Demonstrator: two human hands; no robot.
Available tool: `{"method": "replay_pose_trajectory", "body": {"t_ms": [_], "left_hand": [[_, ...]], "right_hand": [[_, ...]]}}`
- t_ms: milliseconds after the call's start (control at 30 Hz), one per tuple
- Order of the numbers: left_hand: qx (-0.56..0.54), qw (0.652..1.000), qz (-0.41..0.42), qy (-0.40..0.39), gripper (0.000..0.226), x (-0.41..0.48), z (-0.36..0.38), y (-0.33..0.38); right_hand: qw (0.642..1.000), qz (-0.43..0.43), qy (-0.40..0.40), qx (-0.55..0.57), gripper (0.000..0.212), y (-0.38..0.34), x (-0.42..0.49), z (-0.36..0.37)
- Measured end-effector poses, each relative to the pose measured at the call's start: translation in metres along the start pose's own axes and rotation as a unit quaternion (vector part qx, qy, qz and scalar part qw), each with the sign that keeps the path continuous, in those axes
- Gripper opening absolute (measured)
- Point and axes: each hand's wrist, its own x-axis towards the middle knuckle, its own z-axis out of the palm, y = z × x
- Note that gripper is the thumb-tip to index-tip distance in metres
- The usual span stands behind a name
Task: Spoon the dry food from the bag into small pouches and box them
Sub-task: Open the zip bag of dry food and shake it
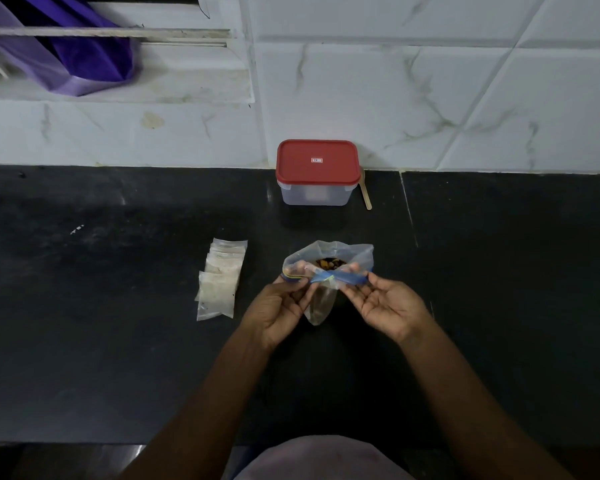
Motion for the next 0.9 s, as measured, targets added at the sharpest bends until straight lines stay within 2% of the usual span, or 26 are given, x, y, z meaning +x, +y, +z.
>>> {"method": "replay_pose_trajectory", "body": {"t_ms": [167,300,367,467,533,633,733,800,867,900], "left_hand": [[-0.062,0.997,0.033,0.035,0.026,0.005,0.005,-0.014],[-0.117,0.992,0.039,0.015,0.027,0.006,0.001,-0.02],[-0.07,0.997,0.035,-0.006,0.042,0.006,-0.006,-0.019],[0.131,0.991,0.02,0.015,0.045,0.006,-0.015,-0.014],[0.286,0.954,0.053,0.069,0.038,0.009,-0.021,-0.012],[0.427,0.884,0.149,0.114,0.041,0.011,-0.027,-0.01],[0.553,0.79,0.235,0.118,0.015,0.013,-0.025,-0.006],[0.606,0.74,0.265,0.126,0.014,0.016,-0.025,-0.002],[0.633,0.716,0.268,0.124,0.021,0.02,-0.025,0.004],[0.633,0.722,0.255,0.116,0.024,0.021,-0.024,0.006]], "right_hand": [[0.995,-0.019,0.031,0.095,0.034,0.007,0.008,0.004],[0.995,-0.031,-0.02,0.097,0.051,0.009,0.016,0.004],[0.997,-0.045,-0.052,0.018,0.059,0.009,0.014,0.002],[0.981,-0.078,-0.059,-0.166,0.047,0.009,0.009,-0.005],[0.948,-0.132,-0.004,-0.288,0.047,0.012,0.012,-0.009],[0.876,-0.25,0.082,-0.405,0.054,0.015,0.013,-0.01],[0.795,-0.32,0.092,-0.506,0.037,0.016,0.01,-0.008],[0.761,-0.339,0.103,-0.543,0.027,0.012,0.01,-0.008],[0.741,-0.336,0.109,-0.571,0.027,0.007,0.01,-0.008],[0.741,-0.32,0.104,-0.581,0.026,0.003,0.009,-0.006]]}}
